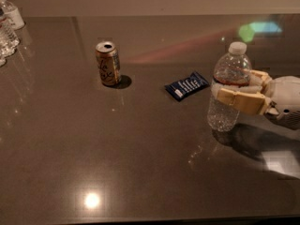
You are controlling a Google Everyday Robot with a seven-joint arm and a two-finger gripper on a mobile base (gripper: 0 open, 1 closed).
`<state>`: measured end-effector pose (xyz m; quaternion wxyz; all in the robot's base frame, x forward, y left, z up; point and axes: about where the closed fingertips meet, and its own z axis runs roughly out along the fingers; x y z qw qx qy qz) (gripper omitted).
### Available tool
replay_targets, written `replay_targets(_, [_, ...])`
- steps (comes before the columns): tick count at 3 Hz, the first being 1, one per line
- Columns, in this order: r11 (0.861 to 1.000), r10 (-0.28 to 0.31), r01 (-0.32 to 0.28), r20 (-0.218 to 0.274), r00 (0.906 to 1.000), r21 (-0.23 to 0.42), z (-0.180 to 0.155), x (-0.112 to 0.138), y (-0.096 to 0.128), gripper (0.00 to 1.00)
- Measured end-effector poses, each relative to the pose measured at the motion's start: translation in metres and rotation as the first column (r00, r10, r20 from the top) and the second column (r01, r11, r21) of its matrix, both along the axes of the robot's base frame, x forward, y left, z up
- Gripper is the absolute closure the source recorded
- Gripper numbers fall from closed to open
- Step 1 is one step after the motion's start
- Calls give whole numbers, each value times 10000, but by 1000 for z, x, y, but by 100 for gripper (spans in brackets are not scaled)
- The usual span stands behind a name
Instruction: Place water bottle upright
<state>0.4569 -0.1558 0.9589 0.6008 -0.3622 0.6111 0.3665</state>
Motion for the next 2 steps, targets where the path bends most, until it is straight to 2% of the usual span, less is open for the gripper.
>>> replay_targets(1, [9997, 9, -12, 138, 9999, 247, -10, 0, -4, 100])
replay_targets(2, [9986, 196, -220, 498, 9986, 477, -15, -3, -4, 100])
